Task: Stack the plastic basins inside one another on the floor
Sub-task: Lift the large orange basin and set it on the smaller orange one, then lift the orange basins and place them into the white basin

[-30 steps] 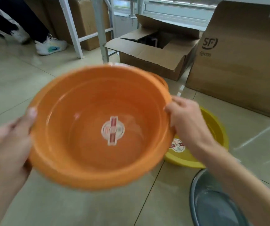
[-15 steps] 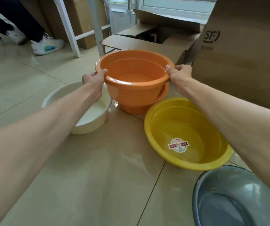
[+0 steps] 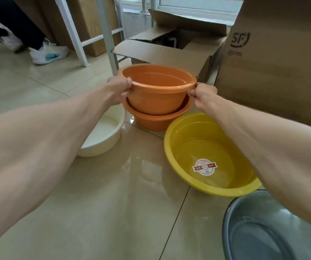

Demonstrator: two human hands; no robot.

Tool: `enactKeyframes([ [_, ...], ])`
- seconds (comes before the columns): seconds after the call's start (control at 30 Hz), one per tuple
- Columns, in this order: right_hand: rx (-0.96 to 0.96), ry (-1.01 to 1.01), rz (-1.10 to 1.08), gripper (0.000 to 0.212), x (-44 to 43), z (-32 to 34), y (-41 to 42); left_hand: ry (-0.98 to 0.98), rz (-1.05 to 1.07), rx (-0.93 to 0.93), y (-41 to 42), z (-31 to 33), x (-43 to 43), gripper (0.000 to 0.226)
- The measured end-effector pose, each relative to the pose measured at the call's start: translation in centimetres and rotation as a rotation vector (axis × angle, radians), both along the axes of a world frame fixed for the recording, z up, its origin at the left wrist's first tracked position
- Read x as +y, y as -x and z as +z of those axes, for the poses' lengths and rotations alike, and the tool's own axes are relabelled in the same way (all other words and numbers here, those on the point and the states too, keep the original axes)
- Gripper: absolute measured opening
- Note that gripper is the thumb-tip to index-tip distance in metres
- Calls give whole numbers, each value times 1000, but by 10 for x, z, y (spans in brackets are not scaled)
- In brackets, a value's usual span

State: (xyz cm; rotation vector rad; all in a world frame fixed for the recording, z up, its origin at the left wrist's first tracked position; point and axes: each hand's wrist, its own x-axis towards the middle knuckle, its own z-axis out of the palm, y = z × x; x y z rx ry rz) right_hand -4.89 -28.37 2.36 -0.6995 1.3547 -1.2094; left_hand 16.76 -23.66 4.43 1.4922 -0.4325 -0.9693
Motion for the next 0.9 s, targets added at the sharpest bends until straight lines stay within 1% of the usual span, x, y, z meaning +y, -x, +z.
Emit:
enactKeyframes([
  [0.03, -5, -7, 2, 35, 4, -4, -1, -23, -4, 9, 5, -8, 0, 38],
  [0.07, -25, -10, -14, 37, 6, -8, -1, -40, 7, 3, 11, -15, 3, 38],
  [0.13, -106, -19, -42, 24, 11, -9, -4, -60, 35, 47, 14, -28, 4, 39],
  [0.17, -132, -27, -49, 14, 12, -8, -6, -80, 43, 68, 13, -31, 4, 41],
  [0.2, -129, -43, -49, 10, 10, -8, -7, -105, 48, 90, 14, -31, 6, 41],
  [0.23, -70, -62, -32, 19, 9, -9, -8, -114, 61, 94, 13, -34, 5, 36],
  [0.3, 166, -103, 35, 38, 9, -16, -7, -157, 92, 6, 17, -39, 8, 27],
  [0.37, 417, -146, 106, 47, 14, -27, -9, -220, 114, -92, 20, -50, 12, 33],
  [0.4, 506, -146, 127, 48, 18, -34, -10, -251, 116, -140, 21, -57, 16, 37],
  [0.5, 611, -81, 110, 52, 32, -43, -15, -298, 129, -188, 27, -69, 33, 36],
  [0.67, 837, -16, 172, 44, 61, -38, -14, -356, 94, -318, 29, -69, 65, 43],
  [0.73, 946, 9, 255, 37, 78, -35, -10, -377, 88, -316, 29, -68, 84, 43],
  [0.8, 1091, 40, 376, 21, 99, -33, -7, -394, 83, -297, 30, -66, 108, 40],
  [0.83, 1168, 60, 433, 16, 110, -32, -5, -394, 75, -279, 30, -65, 120, 38],
  [0.9, 1282, 82, 517, 14, 132, -31, -3, -376, 54, -237, 30, -63, 145, 31],
])
